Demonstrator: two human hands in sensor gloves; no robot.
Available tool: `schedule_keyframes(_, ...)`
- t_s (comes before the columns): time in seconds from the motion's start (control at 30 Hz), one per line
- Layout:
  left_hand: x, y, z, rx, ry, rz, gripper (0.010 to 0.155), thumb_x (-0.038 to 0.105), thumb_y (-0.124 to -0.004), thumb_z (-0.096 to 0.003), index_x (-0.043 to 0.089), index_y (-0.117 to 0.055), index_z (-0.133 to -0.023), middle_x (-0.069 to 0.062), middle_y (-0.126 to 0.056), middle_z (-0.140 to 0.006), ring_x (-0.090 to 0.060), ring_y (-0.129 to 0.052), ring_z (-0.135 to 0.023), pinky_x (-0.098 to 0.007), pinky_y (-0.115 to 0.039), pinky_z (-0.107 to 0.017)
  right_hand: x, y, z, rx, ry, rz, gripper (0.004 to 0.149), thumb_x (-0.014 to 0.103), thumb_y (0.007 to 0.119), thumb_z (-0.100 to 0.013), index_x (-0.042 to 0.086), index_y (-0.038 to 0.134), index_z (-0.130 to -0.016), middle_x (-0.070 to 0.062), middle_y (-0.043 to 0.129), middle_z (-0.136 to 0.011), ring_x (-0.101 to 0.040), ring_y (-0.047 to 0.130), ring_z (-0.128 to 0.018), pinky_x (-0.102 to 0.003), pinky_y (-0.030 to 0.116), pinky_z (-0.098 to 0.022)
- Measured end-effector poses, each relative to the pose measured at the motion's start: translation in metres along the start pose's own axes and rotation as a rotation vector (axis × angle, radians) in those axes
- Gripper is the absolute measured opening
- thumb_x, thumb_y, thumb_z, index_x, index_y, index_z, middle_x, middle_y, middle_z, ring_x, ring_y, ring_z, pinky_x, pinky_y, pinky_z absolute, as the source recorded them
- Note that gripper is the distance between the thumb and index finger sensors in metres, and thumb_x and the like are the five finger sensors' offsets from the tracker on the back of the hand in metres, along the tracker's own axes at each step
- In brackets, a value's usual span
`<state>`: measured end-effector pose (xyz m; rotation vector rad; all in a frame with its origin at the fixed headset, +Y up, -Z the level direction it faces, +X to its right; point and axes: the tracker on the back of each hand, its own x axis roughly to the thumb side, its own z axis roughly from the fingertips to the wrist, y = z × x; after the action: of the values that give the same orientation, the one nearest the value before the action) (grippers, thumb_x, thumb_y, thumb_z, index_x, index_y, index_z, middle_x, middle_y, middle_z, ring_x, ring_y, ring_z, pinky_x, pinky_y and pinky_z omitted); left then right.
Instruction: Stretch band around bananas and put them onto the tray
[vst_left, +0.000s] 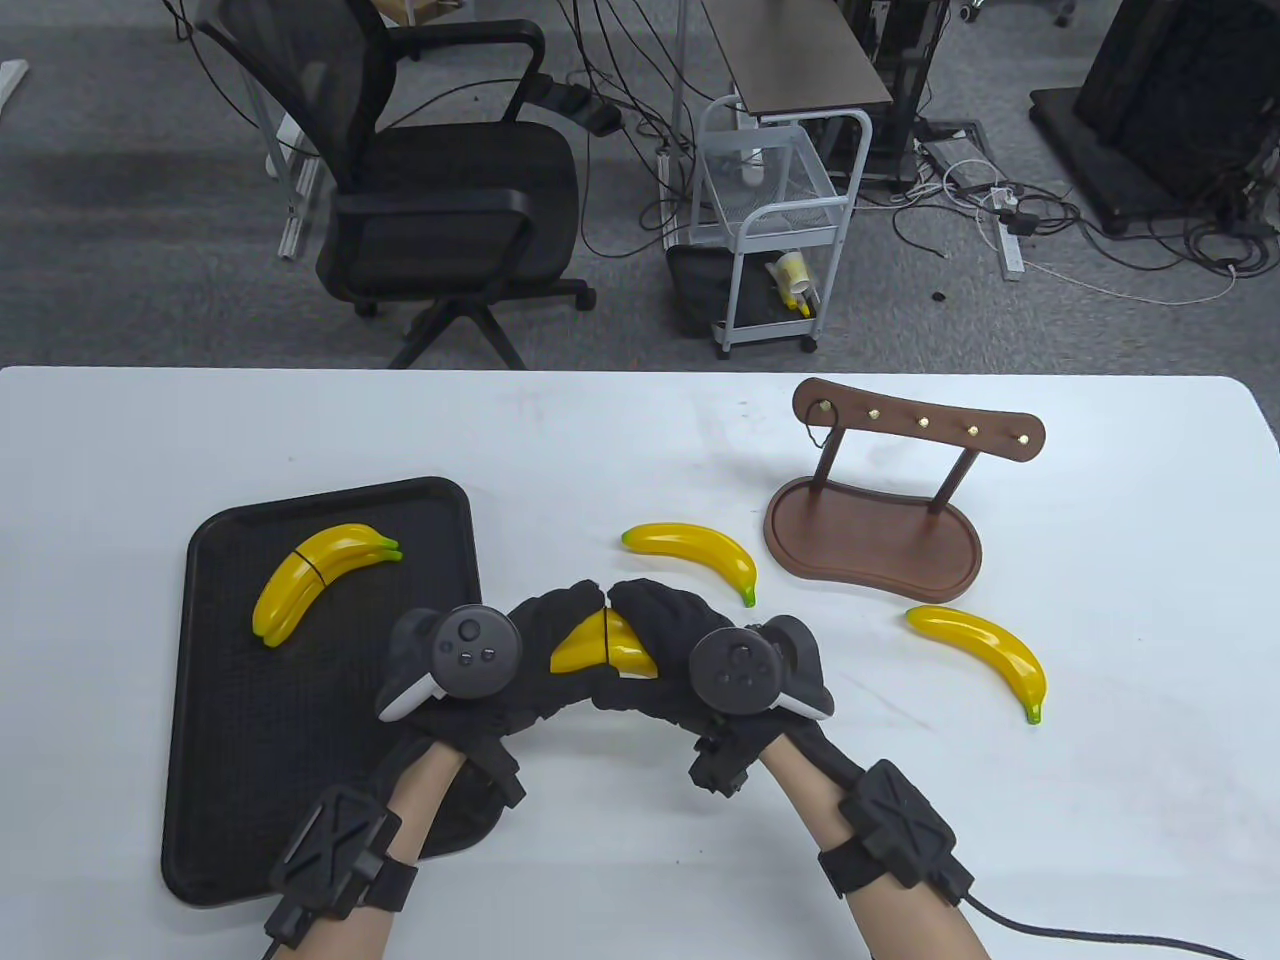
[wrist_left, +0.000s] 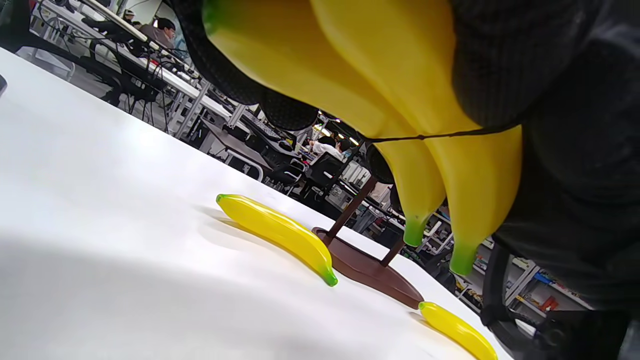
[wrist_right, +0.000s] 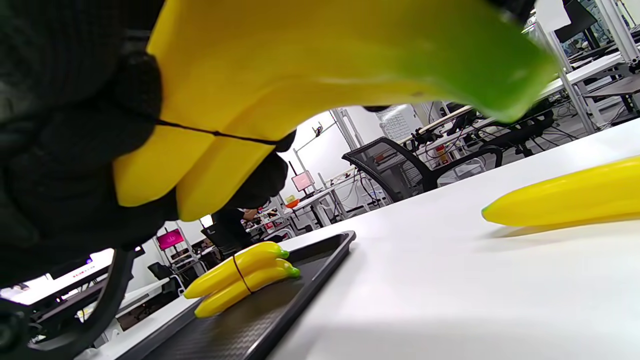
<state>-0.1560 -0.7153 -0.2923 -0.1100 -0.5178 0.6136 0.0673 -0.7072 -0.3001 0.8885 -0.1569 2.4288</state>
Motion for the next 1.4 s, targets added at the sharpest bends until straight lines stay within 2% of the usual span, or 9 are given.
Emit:
schedule_keyframes(0.2,-0.002,0.0,0.0,-0.018,-0.011,0.013,0.082,0.063,-0.08,-0.0487,0.023,-0.05,-0.114,-0.004,-0.067,-0.118,-0.031,-0.08,-0.102,-0.051,-0.064,-0.08,-0.012,-0.005,-0.001,0.058,-0.019,-0.086,0.083,0.056,0.077,-0.045,0.01,0.057,-0.11,-0.018,0.068,-0.109,-0.044,0.08,-0.087,-0.059,0.073,-0.059)
schedule_keyframes(0.3,-0.003,0.0,-0.001,-0.021,-0.005,0.018,0.082,0.062,-0.081,-0.0487,0.023,-0.051,-0.114,-0.005,-0.067,-0.118,-0.031,-0.081,-0.101,-0.051,-0.064,-0.08,-0.015,-0.003,-0.001,0.088,-0.019,-0.136,0.079,0.053,0.077,-0.049,0.009,0.055,-0.111,-0.019,0.065,-0.111,-0.046,0.077,-0.089,-0.06,0.072,-0.06)
schedule_keyframes(0.63,-0.006,0.002,0.0,-0.024,0.016,0.045,0.081,0.064,-0.079,-0.0496,0.022,-0.052,-0.114,-0.005,-0.069,-0.117,-0.031,-0.083,-0.099,-0.05,-0.066,-0.078,-0.016,-0.002,0.0,0.09,-0.01,-0.139,0.079,0.053,0.076,-0.05,0.011,0.051,-0.112,-0.018,0.059,-0.114,-0.045,0.071,-0.097,-0.059,0.071,-0.062)
schedule_keyframes(0.9,-0.01,0.004,-0.001,-0.029,0.054,0.101,0.081,0.065,-0.078,-0.0514,0.019,-0.053,-0.114,-0.009,-0.071,-0.116,-0.033,-0.086,-0.095,-0.051,-0.069,-0.075,-0.006,-0.003,0.0,0.03,-0.039,0.031,0.083,0.048,0.084,-0.046,0.013,0.048,-0.112,-0.016,0.057,-0.115,-0.041,0.068,-0.1,-0.053,0.069,-0.067)
schedule_keyframes(1.1,-0.018,0.002,-0.001,-0.05,0.097,0.256,0.08,0.064,-0.077,-0.0532,0.016,-0.054,-0.114,-0.012,-0.072,-0.114,-0.036,-0.087,-0.092,-0.053,-0.07,-0.072,0.002,-0.004,0.002,-0.047,-0.059,0.134,0.079,0.041,0.086,-0.047,0.015,0.047,-0.111,-0.014,0.058,-0.113,-0.038,0.069,-0.099,-0.051,0.069,-0.068)
schedule_keyframes(1.17,-0.021,0.001,-0.001,-0.059,0.103,0.321,0.08,0.064,-0.076,-0.0538,0.016,-0.054,-0.113,-0.013,-0.072,-0.114,-0.036,-0.088,-0.09,-0.053,-0.071,-0.071,0.005,-0.004,0.003,-0.114,-0.094,0.196,0.076,0.039,0.087,-0.047,0.016,0.049,-0.109,-0.011,0.061,-0.111,-0.035,0.072,-0.097,-0.049,0.07,-0.067)
schedule_keyframes(1.4,-0.024,-0.001,-0.003,-0.118,0.126,0.416,0.08,0.063,-0.077,-0.0543,0.013,-0.055,-0.113,-0.015,-0.073,-0.113,-0.038,-0.09,-0.088,-0.054,-0.072,-0.069,0.011,-0.002,0.005,-0.148,-0.115,0.288,0.072,0.033,0.089,-0.047,0.018,0.051,-0.107,-0.008,0.066,-0.107,-0.03,0.078,-0.093,-0.046,0.074,-0.065)
